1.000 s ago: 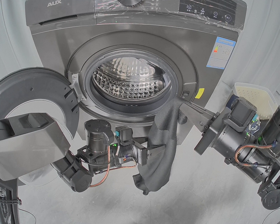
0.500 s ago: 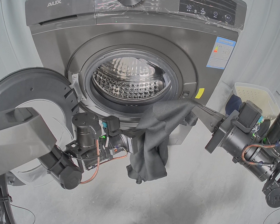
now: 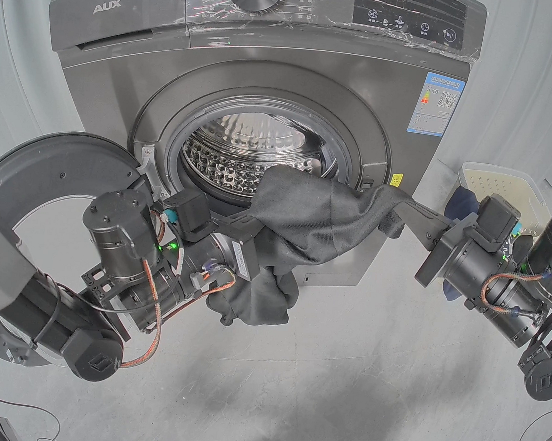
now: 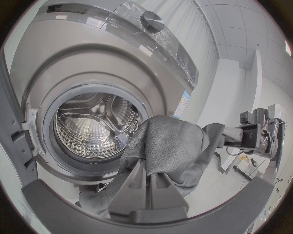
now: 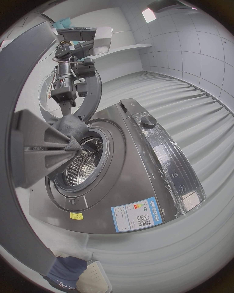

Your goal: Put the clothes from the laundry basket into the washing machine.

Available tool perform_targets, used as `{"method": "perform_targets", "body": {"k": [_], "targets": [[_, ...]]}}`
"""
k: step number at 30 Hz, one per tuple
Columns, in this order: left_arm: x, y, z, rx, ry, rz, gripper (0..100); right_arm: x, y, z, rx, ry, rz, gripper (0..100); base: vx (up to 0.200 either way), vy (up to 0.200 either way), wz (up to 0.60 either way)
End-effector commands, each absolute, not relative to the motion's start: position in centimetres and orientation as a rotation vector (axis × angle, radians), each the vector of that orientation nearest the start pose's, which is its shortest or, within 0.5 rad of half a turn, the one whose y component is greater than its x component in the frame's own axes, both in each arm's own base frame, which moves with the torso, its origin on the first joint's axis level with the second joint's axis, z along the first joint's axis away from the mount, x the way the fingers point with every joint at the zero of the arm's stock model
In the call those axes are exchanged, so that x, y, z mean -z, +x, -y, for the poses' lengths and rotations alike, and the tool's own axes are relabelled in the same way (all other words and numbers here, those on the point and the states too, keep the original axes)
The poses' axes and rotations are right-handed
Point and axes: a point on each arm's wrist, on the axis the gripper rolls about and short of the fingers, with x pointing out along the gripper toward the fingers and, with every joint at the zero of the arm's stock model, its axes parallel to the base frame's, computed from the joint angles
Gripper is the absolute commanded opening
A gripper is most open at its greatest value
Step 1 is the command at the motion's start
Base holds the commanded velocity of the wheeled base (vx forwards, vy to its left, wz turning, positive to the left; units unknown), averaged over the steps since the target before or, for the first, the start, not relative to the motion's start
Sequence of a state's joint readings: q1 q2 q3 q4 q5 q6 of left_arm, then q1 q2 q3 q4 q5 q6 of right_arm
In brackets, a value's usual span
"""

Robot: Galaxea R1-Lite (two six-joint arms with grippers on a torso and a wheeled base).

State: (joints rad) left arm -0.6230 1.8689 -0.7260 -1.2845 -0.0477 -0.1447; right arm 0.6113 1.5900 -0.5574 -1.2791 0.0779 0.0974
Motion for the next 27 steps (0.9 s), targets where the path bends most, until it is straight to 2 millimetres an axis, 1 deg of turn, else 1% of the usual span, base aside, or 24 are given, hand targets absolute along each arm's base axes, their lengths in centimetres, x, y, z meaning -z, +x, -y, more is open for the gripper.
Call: {"method": "perform_targets", "body": {"k": [1,2,4,7,8,11,14,16,20,24,25,26,27], "targets": [[-18.6,25.8,19.3,0.694,-0.187,0.126,0,-21.1,21.2,-15.1,-0.700,0.158,0.199,0,0.000,0.000,0.00],[-18.6,25.5,19.3,0.710,-0.186,0.123,0,-20.9,21.1,-15.2,-0.704,0.156,0.192,0,0.000,0.000,0.00],[-18.5,25.3,19.4,0.715,-0.185,0.118,0,-20.8,21.1,-15.2,-0.704,0.154,0.186,0,0.000,0.000,0.00],[-18.0,25.2,19.4,0.716,-0.180,0.102,0,-19.7,20.7,-15.1,-0.709,0.143,0.144,0,0.000,0.000,0.00],[-18.0,25.3,19.3,0.712,-0.180,0.102,0,-19.3,20.5,-15.1,-0.714,0.136,0.123,100,0.000,0.000,0.00],[-18.2,25.4,19.2,0.711,-0.181,0.108,0,-17.5,19.2,-14.9,-0.782,0.103,0.037,100,0.000,0.000,0.00],[-18.2,25.3,19.2,0.713,-0.180,0.107,0,-16.6,18.5,-14.7,-0.843,0.087,-0.015,100,0.000,0.000,0.00],[-18.1,25.3,19.3,0.714,-0.178,0.104,0,-16.4,18.5,-14.7,-0.868,0.083,-0.028,100,0.000,0.000,0.00],[-17.7,25.4,19.4,0.719,-0.178,0.104,0,-17.2,18.4,-15.8,-1.006,0.097,-0.008,100,0.000,0.000,0.00],[-17.7,25.3,19.5,0.722,-0.182,0.112,0,-17.1,18.3,-16.1,-1.025,0.097,-0.018,100,0.000,0.000,0.00],[-17.8,25.5,19.3,0.716,-0.183,0.116,0,-15.8,18.3,-15.7,-1.008,0.080,-0.067,100,0.000,0.000,0.00],[-17.8,25.5,19.3,0.716,-0.183,0.116,0,-15.6,18.3,-15.6,-1.006,0.078,-0.074,100,0.000,0.000,0.00],[-17.8,25.6,19.3,0.713,-0.183,0.116,0,-14.5,17.8,-15.2,-0.997,0.066,-0.124,100,0.000,0.000,0.00]]}}
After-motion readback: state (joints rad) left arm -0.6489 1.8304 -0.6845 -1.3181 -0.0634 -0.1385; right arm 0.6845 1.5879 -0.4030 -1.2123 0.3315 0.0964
